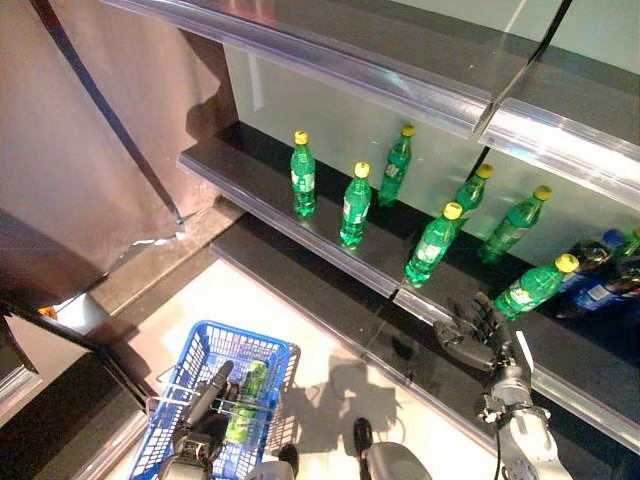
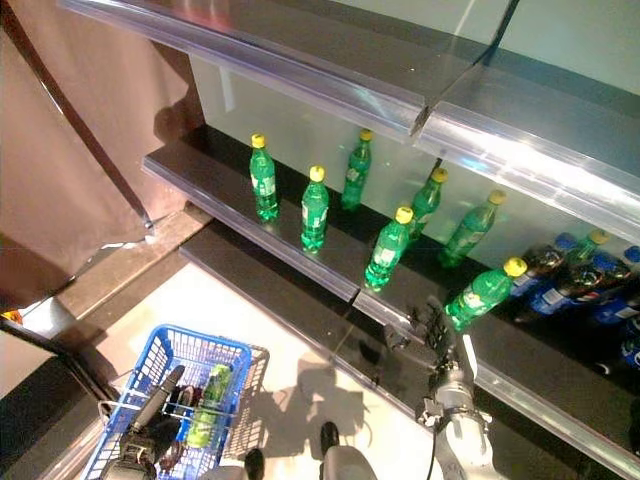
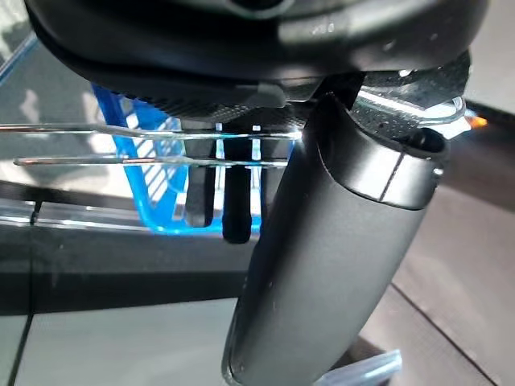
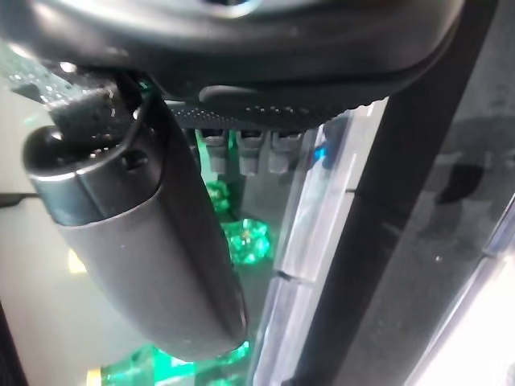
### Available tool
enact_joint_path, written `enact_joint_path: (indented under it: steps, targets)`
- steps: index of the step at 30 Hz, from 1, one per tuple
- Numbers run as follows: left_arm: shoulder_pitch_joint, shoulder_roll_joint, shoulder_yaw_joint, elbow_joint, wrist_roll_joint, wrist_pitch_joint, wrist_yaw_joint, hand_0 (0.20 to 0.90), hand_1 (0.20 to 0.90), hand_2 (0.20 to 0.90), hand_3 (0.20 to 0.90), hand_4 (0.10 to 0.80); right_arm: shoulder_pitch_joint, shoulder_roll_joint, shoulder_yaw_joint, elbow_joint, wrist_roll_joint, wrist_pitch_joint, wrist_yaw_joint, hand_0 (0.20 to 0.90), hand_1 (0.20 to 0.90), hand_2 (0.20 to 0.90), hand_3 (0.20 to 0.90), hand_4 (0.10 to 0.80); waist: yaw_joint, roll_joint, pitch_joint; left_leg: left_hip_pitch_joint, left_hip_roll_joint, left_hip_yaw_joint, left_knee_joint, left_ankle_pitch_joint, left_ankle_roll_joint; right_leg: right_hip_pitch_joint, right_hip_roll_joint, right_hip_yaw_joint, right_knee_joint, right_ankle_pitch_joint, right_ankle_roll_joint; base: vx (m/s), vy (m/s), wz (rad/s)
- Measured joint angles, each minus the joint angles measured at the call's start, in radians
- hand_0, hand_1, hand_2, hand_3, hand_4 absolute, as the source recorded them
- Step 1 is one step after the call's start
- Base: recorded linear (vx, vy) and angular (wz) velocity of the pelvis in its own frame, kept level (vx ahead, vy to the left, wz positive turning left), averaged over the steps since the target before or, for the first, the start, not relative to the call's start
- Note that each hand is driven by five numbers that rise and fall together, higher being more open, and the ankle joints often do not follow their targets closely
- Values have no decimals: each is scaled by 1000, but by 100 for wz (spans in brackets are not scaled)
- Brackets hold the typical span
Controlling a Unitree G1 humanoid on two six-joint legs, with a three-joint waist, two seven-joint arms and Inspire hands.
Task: Pick up the drink and place into the basket.
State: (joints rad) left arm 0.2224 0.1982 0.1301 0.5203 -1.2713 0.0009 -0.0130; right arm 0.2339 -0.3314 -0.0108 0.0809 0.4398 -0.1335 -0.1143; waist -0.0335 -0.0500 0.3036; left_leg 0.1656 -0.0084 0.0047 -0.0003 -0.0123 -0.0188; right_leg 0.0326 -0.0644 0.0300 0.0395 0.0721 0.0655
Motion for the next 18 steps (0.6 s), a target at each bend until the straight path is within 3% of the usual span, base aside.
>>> enact_joint_path:
  steps: [8, 12, 15, 16, 18]
  targets:
    - [4, -27, 0, 12, -1, -33, 0, 300, 300, 300, 200, 100, -55, -24, 3, 9, -8, 0, 12, 900, 900, 900, 900, 800, 7, 2, -3, 4, -6, -24, -3, 3, 3, 26, -11, -25, -23, 4, 4, -44, 114, 10]
    - [2, -36, -1, 28, 0, -31, -1, 300, 300, 300, 200, 100, -69, -21, 2, 45, -8, -3, -6, 900, 900, 900, 900, 800, 2, 4, -2, -2, -26, -39, 26, -8, 18, 22, -38, -30, 31, -28, 16, -41, 167, 14]
    - [-12, -36, -8, 63, 0, -20, -12, 300, 300, 300, 200, 100, -63, -17, -5, 70, -8, -17, -52, 900, 900, 900, 900, 800, -18, 6, 7, -35, -73, -44, 117, -58, 64, -29, -83, -32, 190, -84, 50, -44, 152, 18]
    - [-16, -37, -11, 68, 0, -17, -12, 300, 300, 300, 200, 100, -65, -18, -5, 72, -8, -18, -56, 900, 900, 900, 900, 800, -19, 9, 12, -37, -76, -44, 129, -66, 63, -46, -85, -27, 229, -85, 52, 43, 106, 12]
    - [-17, -34, -28, 75, 0, -8, -13, 300, 300, 300, 200, 100, -61, -17, -2, 73, -10, -20, -66, 900, 900, 900, 900, 800, -23, 28, 24, -40, -81, -40, 155, -76, 85, -150, -92, -26, 413, -66, 91, 129, 26, -5]
